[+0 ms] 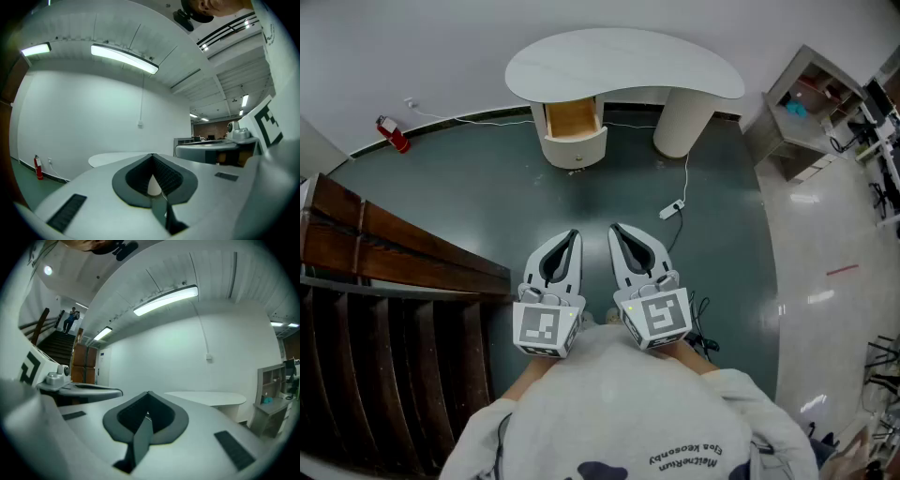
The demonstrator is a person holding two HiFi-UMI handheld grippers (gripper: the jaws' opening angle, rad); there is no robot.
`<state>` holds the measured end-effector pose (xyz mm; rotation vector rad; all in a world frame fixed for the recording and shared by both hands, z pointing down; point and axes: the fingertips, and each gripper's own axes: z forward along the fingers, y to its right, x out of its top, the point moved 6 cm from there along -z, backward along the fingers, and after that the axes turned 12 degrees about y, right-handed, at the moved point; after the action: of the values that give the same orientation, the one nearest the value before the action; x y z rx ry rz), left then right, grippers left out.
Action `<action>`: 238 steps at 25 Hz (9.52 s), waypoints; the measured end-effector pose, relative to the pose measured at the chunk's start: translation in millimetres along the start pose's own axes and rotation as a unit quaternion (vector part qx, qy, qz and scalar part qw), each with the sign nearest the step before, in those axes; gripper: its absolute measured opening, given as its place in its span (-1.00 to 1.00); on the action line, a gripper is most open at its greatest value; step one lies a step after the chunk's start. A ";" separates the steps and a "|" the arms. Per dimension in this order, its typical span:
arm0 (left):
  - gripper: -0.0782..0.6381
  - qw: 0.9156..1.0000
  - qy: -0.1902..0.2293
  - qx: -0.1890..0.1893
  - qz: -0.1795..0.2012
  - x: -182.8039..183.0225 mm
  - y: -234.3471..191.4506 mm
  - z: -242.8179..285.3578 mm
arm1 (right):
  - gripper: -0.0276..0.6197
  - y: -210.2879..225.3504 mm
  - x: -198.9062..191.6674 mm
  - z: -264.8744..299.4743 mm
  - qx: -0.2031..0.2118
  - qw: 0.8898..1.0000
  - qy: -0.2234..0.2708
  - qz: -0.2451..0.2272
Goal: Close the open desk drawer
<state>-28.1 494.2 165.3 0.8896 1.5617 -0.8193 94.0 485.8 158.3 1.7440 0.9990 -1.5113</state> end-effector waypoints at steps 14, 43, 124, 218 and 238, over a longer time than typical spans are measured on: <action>-0.76 1.000 -0.006 -0.028 -0.011 -7.4 -33.7 3.3 | -0.87 -18.2 -9.9 27.0 -0.017 1.000 -0.012 -0.010; -0.76 1.000 -0.011 0.020 0.010 -26.9 -47.8 118.7 | -0.87 87.2 -32.5 112.4 0.054 0.997 0.020 0.045; -0.76 0.986 -0.150 -0.009 -0.078 -207.8 -299.0 364.7 | -0.86 196.8 -232.2 419.9 0.087 0.984 -0.144 0.052; -0.76 0.940 -0.307 -0.060 -0.137 -442.9 -335.3 356.2 | -0.57 178.4 -559.1 411.1 -0.017 0.866 -0.486 0.118; -0.76 0.944 -0.296 -0.047 -0.142 -447.8 -372.0 409.4 | -0.58 205.4 -566.3 468.8 -0.011 0.878 -0.467 0.105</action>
<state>-113.9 -91.5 560.3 0.2986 1.1867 -1.0880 -10.0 -97.9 639.0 0.8372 0.2994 -1.8579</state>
